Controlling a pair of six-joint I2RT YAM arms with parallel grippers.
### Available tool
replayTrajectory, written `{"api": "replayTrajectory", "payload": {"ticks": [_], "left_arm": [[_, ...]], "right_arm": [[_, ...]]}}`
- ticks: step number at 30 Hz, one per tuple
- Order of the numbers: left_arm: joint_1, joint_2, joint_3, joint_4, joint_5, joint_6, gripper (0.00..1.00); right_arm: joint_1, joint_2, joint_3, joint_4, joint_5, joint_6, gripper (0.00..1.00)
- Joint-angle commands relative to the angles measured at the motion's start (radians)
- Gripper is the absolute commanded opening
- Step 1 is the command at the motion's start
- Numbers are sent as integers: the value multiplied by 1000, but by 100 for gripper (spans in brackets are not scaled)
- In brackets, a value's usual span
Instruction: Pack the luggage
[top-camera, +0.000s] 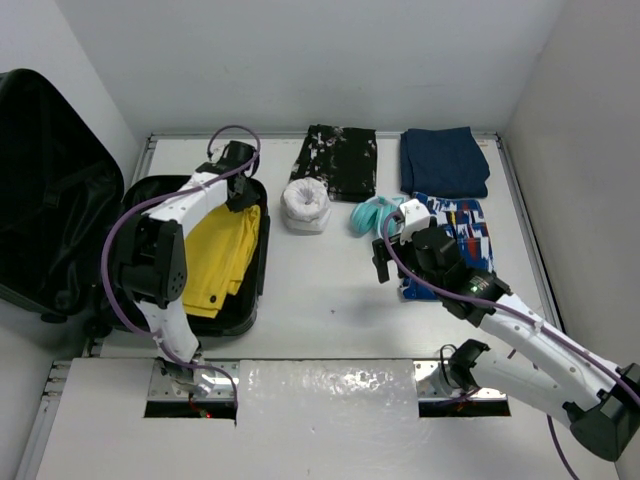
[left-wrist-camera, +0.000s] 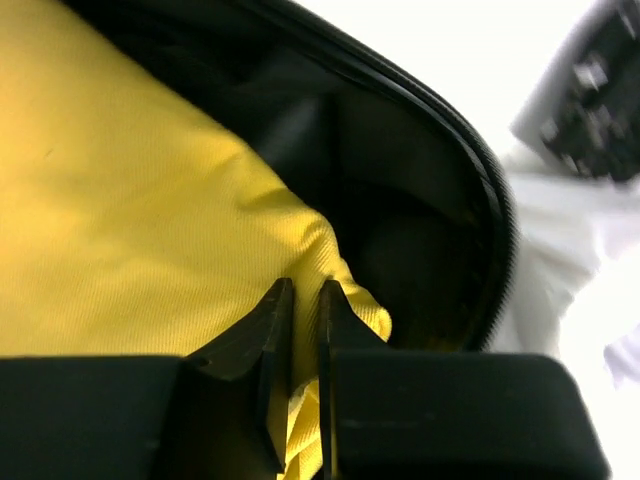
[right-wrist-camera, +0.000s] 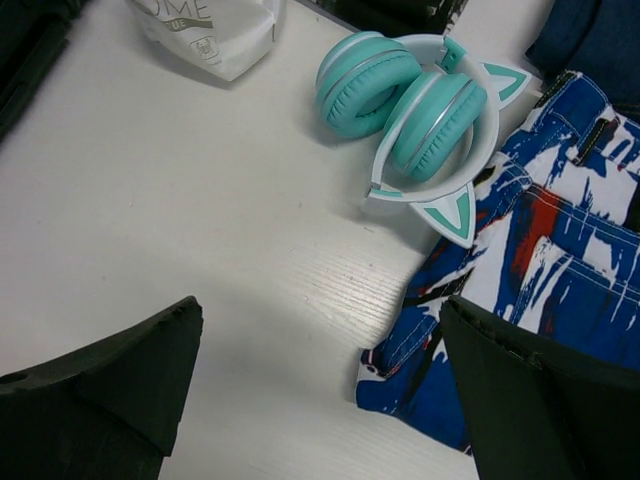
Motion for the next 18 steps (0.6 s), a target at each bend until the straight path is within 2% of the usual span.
{"api": "replayTrajectory", "payload": {"ticks": [1,7,12,14,15,17,18], "left_arm": [[23,19,-17,-99,-299,-172,0],[88,65,-23,-181,-433,-353,0],[50,82,-11,-95,-323,-286,0],[30,67,-14,-77,-303,-249,16],[11,40,-17,-65,-289,-237,35],[1,9,-38,-51,-274,-229,56],[-6,-25,-46,-46,-269,-235,74]], "right_arm": [[2,-17,-1,56,-7,-12,99],[2,-23,-13,55,-6,-17,99],[0,2,5,18,40,-8,99],[0,29,27,-17,117,14,99],[0,40,34,-31,138,20,99],[0,69,50,-54,165,32,99],[-2,77,51,-56,166,34,99]]}}
